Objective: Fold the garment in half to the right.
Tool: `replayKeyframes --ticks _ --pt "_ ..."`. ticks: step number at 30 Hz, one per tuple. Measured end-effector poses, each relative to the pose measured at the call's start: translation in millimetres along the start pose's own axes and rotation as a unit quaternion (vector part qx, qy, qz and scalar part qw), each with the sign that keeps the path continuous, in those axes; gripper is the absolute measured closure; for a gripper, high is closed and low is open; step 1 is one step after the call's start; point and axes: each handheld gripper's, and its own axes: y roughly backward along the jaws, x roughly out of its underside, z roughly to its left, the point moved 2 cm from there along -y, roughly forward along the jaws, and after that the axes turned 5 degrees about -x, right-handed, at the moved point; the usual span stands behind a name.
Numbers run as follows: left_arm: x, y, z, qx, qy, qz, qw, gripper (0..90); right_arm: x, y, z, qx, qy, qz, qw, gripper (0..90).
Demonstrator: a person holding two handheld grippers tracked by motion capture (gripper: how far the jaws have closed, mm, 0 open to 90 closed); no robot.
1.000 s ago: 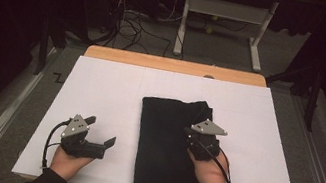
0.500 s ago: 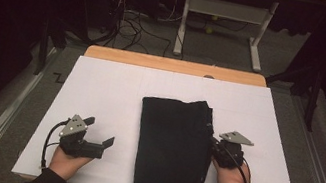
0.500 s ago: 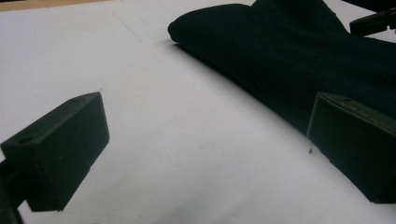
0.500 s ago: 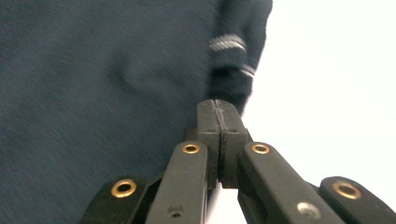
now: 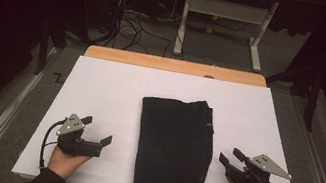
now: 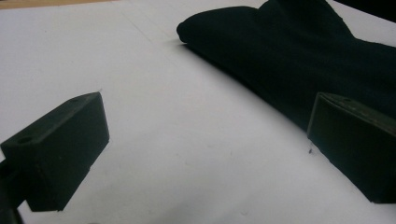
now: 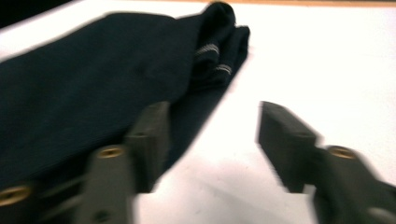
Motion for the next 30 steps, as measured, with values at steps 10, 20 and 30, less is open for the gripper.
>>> replayKeyframes --ticks 10,20,30 --pt "-1.0 6.3 3.6 0.002 0.004 -0.007 1.0000 0.0 -0.5 18.4 8.9 -0.014 0.027 -0.042 0.9986 2.8" --pt "-1.8 8.2 4.3 0.005 0.000 -0.016 0.9999 0.0 -2.0 27.1 14.1 -0.010 0.034 -0.062 0.9975 0.3" --pt "-3.0 6.5 4.3 0.008 0.002 -0.016 0.9998 0.0 -1.2 29.6 11.7 -0.007 0.028 -0.068 0.9973 0.3"
